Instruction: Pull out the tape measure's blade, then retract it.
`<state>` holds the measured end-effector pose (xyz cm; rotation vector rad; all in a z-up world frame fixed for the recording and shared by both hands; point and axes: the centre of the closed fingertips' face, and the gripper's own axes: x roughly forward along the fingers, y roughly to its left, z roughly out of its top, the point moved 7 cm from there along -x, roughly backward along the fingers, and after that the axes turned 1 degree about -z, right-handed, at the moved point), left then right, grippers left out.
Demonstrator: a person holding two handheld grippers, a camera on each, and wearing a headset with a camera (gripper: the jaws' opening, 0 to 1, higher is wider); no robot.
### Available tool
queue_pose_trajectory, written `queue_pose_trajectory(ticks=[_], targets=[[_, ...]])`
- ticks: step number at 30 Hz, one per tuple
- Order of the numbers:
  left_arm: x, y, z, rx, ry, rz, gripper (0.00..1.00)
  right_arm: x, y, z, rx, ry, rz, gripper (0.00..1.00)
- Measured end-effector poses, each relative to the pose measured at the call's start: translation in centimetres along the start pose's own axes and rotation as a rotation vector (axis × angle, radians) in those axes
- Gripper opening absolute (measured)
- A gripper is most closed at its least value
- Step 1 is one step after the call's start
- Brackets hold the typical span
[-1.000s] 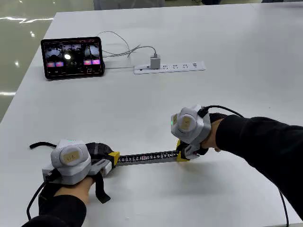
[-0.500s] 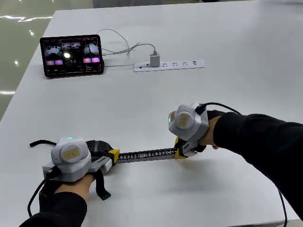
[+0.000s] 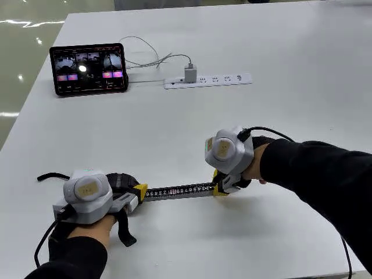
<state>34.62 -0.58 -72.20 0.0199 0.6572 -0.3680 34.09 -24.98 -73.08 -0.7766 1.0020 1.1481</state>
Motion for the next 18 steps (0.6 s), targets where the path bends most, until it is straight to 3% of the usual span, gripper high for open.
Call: queue_pose_trajectory(ticks=[18], targets=[[0.02, -0.03, -0.01, 0.001, -0.001, 0.001, 0.61, 0.35, 0.01, 0.62, -0.009, -0.012, 0.001, 0.09]])
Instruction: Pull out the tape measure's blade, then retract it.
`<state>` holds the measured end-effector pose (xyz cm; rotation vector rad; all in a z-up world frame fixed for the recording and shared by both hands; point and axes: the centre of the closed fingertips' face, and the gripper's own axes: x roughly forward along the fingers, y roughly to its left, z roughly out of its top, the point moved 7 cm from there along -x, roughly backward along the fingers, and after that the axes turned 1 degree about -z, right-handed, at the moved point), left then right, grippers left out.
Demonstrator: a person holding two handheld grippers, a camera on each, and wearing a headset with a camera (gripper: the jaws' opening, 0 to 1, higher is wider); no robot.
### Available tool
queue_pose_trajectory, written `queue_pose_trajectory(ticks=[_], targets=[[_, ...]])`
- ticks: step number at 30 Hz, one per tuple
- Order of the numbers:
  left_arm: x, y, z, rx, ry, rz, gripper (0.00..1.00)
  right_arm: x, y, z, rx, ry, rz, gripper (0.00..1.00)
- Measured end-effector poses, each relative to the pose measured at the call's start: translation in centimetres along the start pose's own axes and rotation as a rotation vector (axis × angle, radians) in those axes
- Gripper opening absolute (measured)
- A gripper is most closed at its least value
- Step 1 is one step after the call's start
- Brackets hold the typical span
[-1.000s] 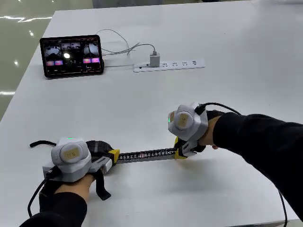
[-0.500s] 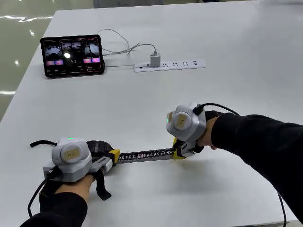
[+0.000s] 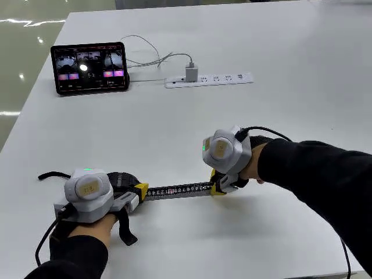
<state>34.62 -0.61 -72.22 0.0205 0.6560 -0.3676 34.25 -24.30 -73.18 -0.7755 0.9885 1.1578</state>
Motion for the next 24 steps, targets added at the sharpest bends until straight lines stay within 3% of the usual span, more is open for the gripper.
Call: queue_pose_trajectory(ticks=[24], targets=[[0.01, -0.02, 0.04, -0.003, 0.004, 0.0, 0.62, 0.24, 0.17, 0.88, -0.009, -0.004, 0.001, 0.09]])
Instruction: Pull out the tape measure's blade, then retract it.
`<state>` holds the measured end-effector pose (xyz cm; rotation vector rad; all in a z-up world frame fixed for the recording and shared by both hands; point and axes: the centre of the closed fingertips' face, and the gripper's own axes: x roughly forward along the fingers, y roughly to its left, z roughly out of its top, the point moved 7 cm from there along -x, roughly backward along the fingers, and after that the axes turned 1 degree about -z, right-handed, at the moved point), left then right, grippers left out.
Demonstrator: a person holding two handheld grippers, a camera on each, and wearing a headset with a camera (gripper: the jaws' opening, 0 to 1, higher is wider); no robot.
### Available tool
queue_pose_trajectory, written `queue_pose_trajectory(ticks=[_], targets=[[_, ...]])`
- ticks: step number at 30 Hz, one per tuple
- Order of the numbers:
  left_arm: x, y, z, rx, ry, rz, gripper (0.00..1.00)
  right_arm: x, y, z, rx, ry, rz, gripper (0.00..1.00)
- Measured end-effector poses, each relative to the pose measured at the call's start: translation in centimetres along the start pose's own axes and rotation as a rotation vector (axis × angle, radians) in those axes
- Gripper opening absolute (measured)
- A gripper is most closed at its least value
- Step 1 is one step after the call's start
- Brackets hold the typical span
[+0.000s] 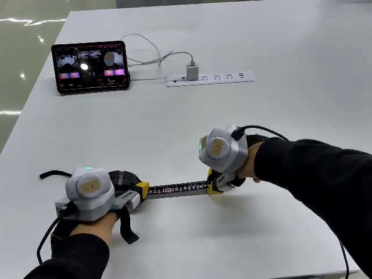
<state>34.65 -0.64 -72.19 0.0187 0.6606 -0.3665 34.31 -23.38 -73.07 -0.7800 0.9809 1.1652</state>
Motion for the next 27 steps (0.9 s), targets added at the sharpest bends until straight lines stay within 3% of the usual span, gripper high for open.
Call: queue_pose_trajectory(ticks=[27], targets=[[0.03, 0.04, 0.0, 0.0, 0.003, -0.001, 0.61, 0.49, -0.01, 1.01, 0.004, 0.005, 0.005, 0.09]])
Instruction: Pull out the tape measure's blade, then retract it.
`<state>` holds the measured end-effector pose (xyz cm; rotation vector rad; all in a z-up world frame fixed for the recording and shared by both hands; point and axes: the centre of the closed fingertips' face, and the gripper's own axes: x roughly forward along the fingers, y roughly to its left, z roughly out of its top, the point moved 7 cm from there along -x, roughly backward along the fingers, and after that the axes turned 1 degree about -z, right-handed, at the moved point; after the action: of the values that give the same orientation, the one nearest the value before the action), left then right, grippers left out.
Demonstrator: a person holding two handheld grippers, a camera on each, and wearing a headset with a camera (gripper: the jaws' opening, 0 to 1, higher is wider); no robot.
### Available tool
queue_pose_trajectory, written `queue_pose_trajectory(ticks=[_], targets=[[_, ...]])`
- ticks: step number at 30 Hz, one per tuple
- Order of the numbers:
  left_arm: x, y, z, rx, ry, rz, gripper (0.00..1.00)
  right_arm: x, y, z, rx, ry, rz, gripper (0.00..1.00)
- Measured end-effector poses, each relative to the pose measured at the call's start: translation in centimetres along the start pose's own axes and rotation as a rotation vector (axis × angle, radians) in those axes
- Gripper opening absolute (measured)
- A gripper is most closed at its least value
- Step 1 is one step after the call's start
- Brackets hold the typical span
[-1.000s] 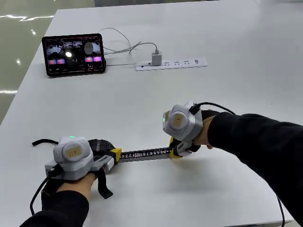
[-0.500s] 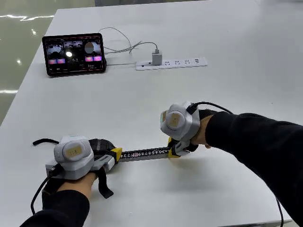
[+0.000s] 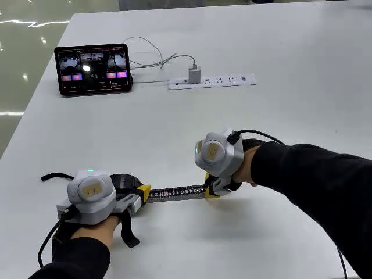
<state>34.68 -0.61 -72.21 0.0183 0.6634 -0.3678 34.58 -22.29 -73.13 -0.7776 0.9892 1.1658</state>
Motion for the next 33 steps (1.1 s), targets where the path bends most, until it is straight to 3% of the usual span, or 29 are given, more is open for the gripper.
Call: queue_pose_trajectory(ticks=[33], targets=[[0.0, 0.0, 0.0, -0.003, 0.003, -0.003, 0.61, 0.4, 0.1, 1.1, 0.008, -0.007, -0.004, 0.09]])
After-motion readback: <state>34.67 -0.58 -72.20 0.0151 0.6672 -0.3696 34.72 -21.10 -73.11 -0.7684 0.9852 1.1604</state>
